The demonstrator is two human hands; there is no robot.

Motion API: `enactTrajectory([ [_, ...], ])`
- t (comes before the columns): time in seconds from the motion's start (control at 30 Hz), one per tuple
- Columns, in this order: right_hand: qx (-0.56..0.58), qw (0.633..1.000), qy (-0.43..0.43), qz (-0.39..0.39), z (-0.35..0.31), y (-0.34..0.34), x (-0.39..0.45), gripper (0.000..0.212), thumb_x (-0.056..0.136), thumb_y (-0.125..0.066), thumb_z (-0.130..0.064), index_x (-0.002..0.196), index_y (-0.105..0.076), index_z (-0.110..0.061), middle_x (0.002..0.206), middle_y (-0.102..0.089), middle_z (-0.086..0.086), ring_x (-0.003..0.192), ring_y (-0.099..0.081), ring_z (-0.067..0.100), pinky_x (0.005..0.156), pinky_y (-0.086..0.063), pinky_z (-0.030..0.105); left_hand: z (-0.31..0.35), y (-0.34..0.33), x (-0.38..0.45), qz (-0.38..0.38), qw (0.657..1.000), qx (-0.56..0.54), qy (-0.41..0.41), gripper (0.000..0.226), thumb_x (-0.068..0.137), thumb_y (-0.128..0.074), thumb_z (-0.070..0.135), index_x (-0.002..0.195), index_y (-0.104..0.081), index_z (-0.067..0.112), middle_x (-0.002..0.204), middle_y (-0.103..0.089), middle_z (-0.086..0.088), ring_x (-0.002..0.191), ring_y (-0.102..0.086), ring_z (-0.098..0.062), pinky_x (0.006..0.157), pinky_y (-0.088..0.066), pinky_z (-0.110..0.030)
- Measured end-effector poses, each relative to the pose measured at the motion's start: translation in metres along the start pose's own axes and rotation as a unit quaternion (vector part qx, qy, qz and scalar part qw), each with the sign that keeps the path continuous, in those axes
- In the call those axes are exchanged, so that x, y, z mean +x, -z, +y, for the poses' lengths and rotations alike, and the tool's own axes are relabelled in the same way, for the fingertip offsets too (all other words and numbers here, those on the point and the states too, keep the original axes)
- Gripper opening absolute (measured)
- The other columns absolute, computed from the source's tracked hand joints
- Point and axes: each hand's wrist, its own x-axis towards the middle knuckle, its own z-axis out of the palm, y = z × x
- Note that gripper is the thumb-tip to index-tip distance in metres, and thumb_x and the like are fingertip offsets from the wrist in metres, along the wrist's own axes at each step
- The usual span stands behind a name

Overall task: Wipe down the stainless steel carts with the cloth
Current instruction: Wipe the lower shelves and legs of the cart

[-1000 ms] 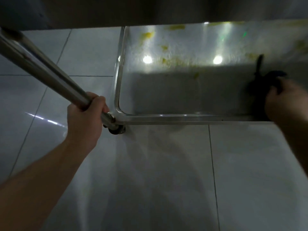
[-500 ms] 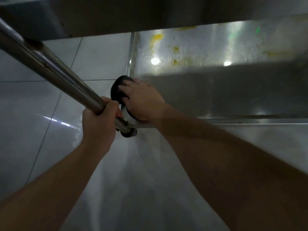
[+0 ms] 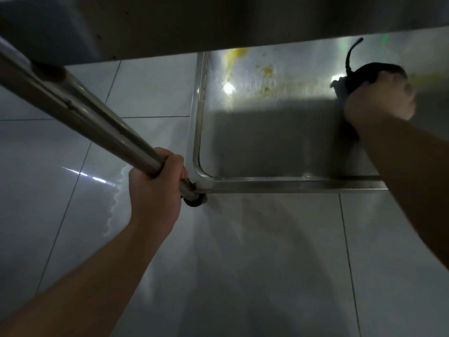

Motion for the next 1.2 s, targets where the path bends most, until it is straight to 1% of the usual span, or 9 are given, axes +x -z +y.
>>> enactTrajectory([
  [0.1, 0.039, 0.997, 0.057, -0.018, -0.055, -0.019, -0.030, 0.054, 0.101, -0.042, -0.039, 0.146, -0.055, -0.013, 0.152, -0.051, 0.015, 0.142, -0.046, 0.039, 0.115, -0.041, 0.049, 0.002, 0.001, 0.001, -0.001, 1.000, -0.001, 0.006, 0.017, 0.079, -0.060, 0.016, 0.063, -0.056, 0.019, 0.064, -0.056, -0.007, 0.065, -0.055, -0.022, 0.059, -0.049, -0.032],
  [0.23, 0.085, 0.947, 0.289, -0.109, -0.146, -0.048, -0.117, 0.036, 0.096, -0.053, -0.037, 0.126, -0.069, -0.023, 0.132, -0.064, 0.003, 0.120, -0.063, 0.028, 0.091, -0.050, 0.038, 0.005, -0.001, 0.001, -0.002, 1.000, -0.030, 0.009, 0.018, 0.081, -0.060, 0.010, 0.065, -0.056, 0.017, 0.061, -0.054, -0.002, 0.064, -0.053, -0.023, 0.060, -0.047, -0.035],
  [0.37, 0.092, 0.877, 0.440, -0.168, -0.172, -0.064, -0.166, 0.044, 0.105, -0.045, -0.035, 0.146, -0.057, -0.024, 0.152, -0.053, -0.002, 0.140, -0.046, 0.025, 0.116, -0.038, 0.043, 0.004, -0.001, 0.002, -0.007, 0.999, -0.046, 0.019, 0.017, 0.080, -0.058, 0.006, 0.066, -0.054, 0.015, 0.059, -0.052, -0.001, 0.061, -0.052, -0.019, 0.057, -0.047, -0.030],
  [0.43, 0.054, 0.845, 0.502, -0.178, -0.159, -0.060, -0.146, 0.046, 0.107, -0.045, -0.037, 0.151, -0.053, -0.028, 0.156, -0.050, -0.003, 0.143, -0.045, 0.024, 0.118, -0.037, 0.043, 0.003, 0.000, 0.002, -0.007, 1.000, -0.026, 0.016, 0.018, 0.080, -0.060, 0.009, 0.064, -0.056, 0.018, 0.061, -0.055, -0.003, 0.063, -0.054, -0.019, 0.060, -0.049, -0.033],
  [0.63, -0.009, 0.910, 0.364, -0.197, -0.163, -0.047, -0.063, 0.046, 0.105, -0.048, -0.034, 0.151, -0.053, -0.033, 0.151, -0.056, 0.008, 0.136, -0.053, 0.033, 0.113, -0.046, 0.048, 0.003, -0.001, 0.000, -0.003, 1.000, 0.004, 0.005, 0.021, 0.079, -0.061, 0.016, 0.060, -0.057, 0.025, 0.063, -0.057, -0.003, 0.065, -0.057, -0.019, 0.063, -0.050, -0.032],
  [0.73, 0.010, 0.890, 0.400, -0.218, -0.159, -0.045, -0.092, 0.046, 0.104, -0.050, -0.031, 0.150, -0.055, -0.033, 0.152, -0.055, 0.003, 0.137, -0.051, 0.030, 0.113, -0.045, 0.043, 0.003, -0.003, -0.001, 0.002, 1.000, -0.011, 0.005, 0.023, 0.079, -0.061, 0.014, 0.060, -0.057, 0.026, 0.061, -0.057, 0.000, 0.062, -0.058, -0.016, 0.060, -0.050, -0.026],
  [0.93, 0.044, 0.784, 0.568, -0.247, -0.117, -0.051, -0.187, 0.047, 0.102, -0.050, -0.031, 0.148, -0.059, -0.031, 0.156, -0.052, -0.007, 0.143, -0.046, 0.019, 0.120, -0.035, 0.040, 0.004, -0.005, 0.000, 0.016, 0.999, -0.050, 0.003, 0.017, 0.072, -0.063, 0.020, 0.056, -0.060, 0.027, 0.059, -0.056, 0.002, 0.060, -0.054, -0.016, 0.060, -0.048, -0.030],
  [1.0, 0.052, 0.776, 0.572, -0.261, -0.093, -0.048, -0.195, 0.046, 0.104, -0.050, -0.037, 0.149, -0.057, -0.034, 0.161, -0.048, -0.009, 0.149, -0.040, 0.016, 0.123, -0.026, 0.035, 0.005, -0.005, -0.001, 0.012, 0.999, -0.053, -0.007, 0.014, 0.070, -0.063, 0.023, 0.057, -0.062, 0.027, 0.059, -0.058, 0.003, 0.059, -0.056, -0.013, 0.060, -0.049, -0.025],
  [1.2, 0.003, 0.793, 0.560, -0.240, -0.034, -0.025, -0.170, 0.050, 0.105, -0.042, -0.047, 0.152, -0.053, -0.035, 0.162, -0.046, -0.010, 0.151, -0.039, 0.018, 0.124, -0.031, 0.042, 0.002, -0.005, -0.004, 0.058, 0.998, 0.001, 0.002, 0.009, 0.080, -0.063, 0.019, 0.073, -0.063, 0.013, 0.064, -0.066, 0.002, 0.061, -0.063, -0.011, 0.054, -0.051, -0.020],
])
